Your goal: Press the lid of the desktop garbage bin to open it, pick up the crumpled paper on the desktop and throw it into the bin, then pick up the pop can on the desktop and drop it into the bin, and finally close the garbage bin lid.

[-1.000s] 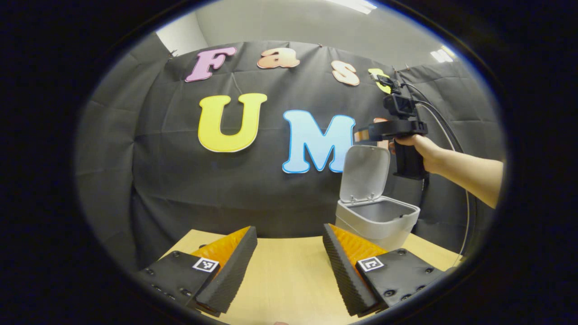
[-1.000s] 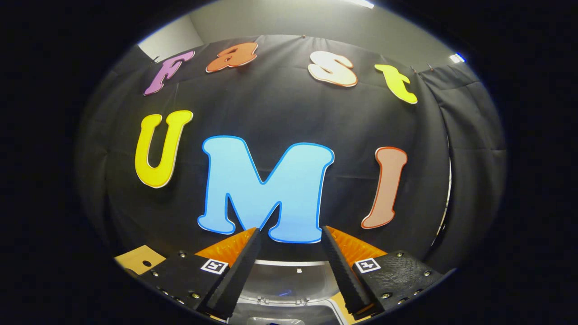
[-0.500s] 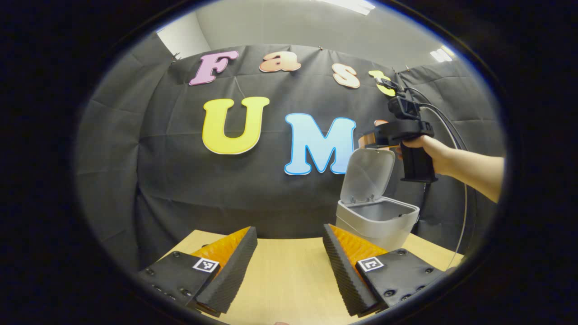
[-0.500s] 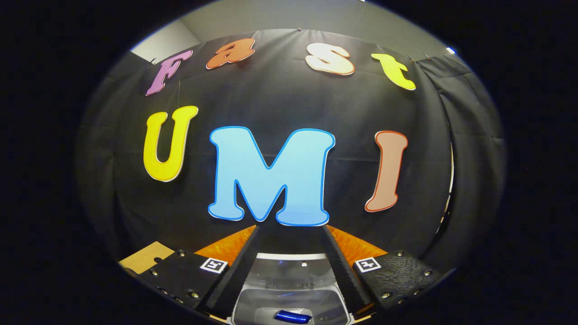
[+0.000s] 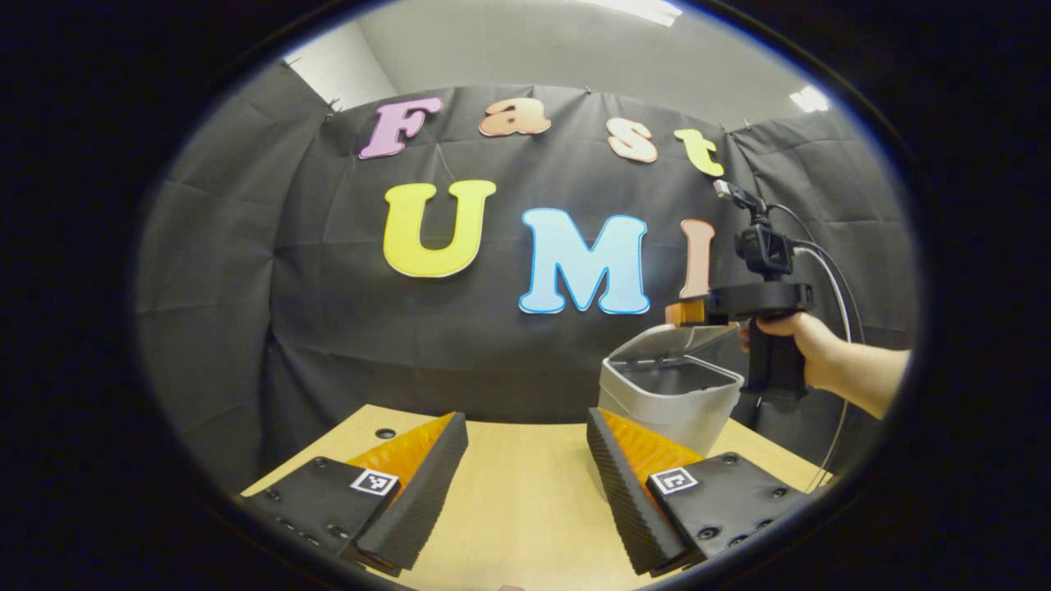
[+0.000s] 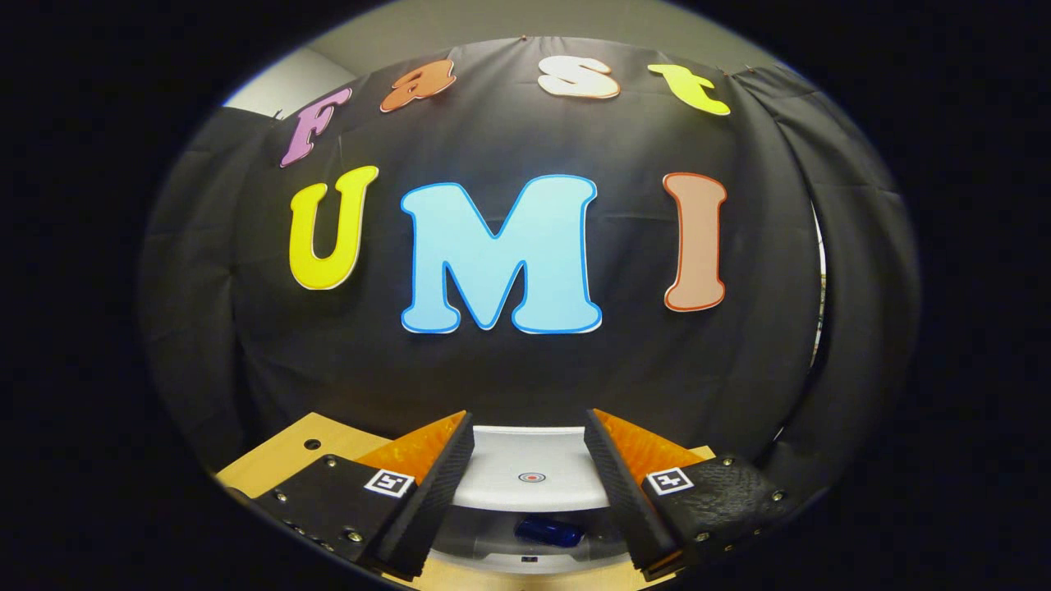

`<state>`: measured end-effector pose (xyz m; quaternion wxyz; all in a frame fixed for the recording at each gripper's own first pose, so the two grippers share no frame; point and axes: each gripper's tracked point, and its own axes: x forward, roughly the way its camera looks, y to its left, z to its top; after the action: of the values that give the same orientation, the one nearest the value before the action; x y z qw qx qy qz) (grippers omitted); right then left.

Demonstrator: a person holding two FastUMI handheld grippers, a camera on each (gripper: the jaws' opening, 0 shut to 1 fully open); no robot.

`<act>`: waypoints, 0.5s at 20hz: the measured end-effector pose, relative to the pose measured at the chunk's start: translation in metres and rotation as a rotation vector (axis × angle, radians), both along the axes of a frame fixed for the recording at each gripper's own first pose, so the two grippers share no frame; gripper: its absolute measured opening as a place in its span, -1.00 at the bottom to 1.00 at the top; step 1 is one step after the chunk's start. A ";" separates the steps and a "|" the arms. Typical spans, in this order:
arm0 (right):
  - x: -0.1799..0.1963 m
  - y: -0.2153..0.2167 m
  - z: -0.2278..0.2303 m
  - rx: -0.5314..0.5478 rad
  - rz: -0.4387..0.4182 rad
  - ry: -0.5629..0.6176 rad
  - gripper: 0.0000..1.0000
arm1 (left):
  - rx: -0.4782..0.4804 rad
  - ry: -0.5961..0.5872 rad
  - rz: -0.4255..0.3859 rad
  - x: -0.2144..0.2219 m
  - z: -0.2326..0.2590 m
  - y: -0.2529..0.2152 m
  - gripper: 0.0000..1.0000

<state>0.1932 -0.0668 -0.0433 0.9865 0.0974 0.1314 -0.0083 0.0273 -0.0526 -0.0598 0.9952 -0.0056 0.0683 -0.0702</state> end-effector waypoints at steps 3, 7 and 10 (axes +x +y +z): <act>-0.006 0.003 -0.021 -0.004 0.000 0.008 0.75 | 0.008 0.003 0.012 -0.007 0.001 -0.002 0.89; -0.012 0.005 -0.042 0.011 -0.006 0.004 0.75 | 0.013 0.005 0.020 -0.013 -0.001 0.000 0.89; -0.014 0.006 -0.052 0.024 -0.014 -0.004 0.75 | 0.015 -0.001 0.027 -0.013 -0.001 0.005 0.92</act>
<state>0.1795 -0.0604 -0.0952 0.9855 0.1100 0.1287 -0.0132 0.0146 -0.0478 -0.0608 0.9961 0.0011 0.0682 -0.0563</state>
